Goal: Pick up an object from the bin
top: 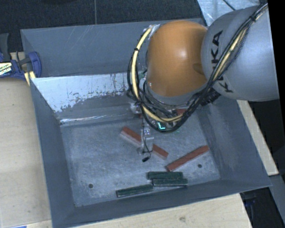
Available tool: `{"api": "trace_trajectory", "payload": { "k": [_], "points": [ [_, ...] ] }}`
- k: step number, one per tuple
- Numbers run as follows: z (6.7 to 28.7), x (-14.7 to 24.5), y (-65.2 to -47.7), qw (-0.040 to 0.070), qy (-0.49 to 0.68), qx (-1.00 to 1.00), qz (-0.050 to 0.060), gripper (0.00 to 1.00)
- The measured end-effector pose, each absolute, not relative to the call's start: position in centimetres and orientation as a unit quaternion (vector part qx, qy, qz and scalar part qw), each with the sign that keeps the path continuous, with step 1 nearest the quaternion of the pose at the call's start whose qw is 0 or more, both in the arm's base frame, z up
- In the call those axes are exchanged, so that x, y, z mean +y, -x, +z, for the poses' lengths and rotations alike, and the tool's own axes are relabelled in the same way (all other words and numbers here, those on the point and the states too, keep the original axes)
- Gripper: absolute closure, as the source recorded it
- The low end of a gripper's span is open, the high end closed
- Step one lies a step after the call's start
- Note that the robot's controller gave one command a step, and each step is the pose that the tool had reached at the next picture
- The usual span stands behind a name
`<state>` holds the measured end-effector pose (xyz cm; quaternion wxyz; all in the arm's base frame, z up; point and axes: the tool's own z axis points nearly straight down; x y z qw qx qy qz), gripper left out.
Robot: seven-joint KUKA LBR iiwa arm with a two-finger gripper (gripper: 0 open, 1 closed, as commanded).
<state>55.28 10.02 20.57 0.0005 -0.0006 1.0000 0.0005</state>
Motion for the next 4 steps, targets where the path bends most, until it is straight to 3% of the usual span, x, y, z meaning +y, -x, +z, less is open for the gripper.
{"api": "trace_trajectory", "payload": {
  "k": [1,2,3,4],
  "points": [
    [7.0,2.6,-55.7,0.001,-0.033,0.999,0.000,0.00],
    [7.1,2.7,-55.8,0.003,-0.033,0.999,0.001,1.00],
    [20.4,-1.5,-54.4,0.002,0.066,0.998,0.000,1.00],
    [19.5,0.4,-57.3,0.003,0.035,0.999,0.000,1.00]
  ]
}}
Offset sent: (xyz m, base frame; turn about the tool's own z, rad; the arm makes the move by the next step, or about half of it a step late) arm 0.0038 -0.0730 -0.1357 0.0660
